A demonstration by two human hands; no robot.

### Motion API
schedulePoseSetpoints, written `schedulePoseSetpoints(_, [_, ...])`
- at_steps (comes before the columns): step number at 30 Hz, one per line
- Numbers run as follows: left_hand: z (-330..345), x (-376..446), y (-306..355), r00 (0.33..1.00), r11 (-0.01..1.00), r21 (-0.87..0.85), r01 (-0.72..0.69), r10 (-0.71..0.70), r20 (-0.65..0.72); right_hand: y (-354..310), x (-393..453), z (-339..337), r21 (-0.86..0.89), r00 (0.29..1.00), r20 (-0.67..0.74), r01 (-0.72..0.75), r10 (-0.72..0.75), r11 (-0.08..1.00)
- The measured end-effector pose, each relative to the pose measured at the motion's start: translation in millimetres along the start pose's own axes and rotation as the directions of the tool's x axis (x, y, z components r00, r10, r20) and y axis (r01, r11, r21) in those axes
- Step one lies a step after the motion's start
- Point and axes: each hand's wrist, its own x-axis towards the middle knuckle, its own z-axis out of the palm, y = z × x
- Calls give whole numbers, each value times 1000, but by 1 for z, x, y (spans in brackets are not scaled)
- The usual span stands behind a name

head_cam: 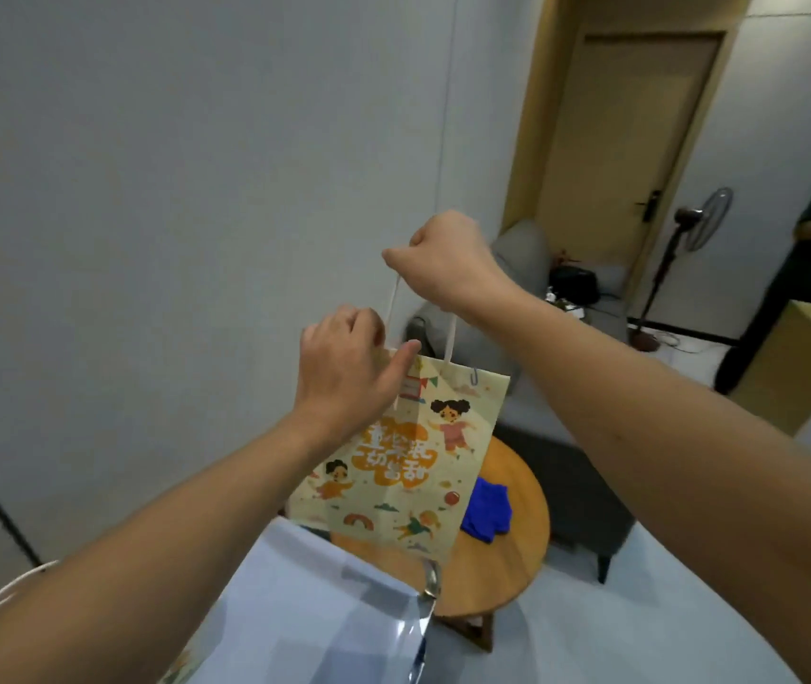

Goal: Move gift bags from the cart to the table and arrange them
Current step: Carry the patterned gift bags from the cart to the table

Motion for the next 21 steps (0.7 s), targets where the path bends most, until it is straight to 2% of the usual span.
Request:
schedulePoseSetpoints(6, [68, 5, 103, 997, 991, -120, -55, 62, 55, 72, -45, -83, -100, 975, -170, -163, 145, 982])
schedulePoseSetpoints(10, [104, -12, 191, 979, 964, -210, -164, 185, 85, 138, -86, -135, -108, 936, -239, -290, 258, 951])
schedulePoseSetpoints(12, [122, -25, 240, 964, 957, -220, -188, 223, 146, 174, -112, -161, -103, 904, -294, -353, 310, 930])
schedulePoseSetpoints(16, [158, -64, 353, 909, 940, -258, -224, 297, 292, 259, -175, -221, -60, 832, -362, -471, 421, 880])
schedulePoseSetpoints(21, [200, -123, 492, 793, 894, -402, -198, 387, 471, 367, -262, -294, -26, 731, -397, -613, 555, 790])
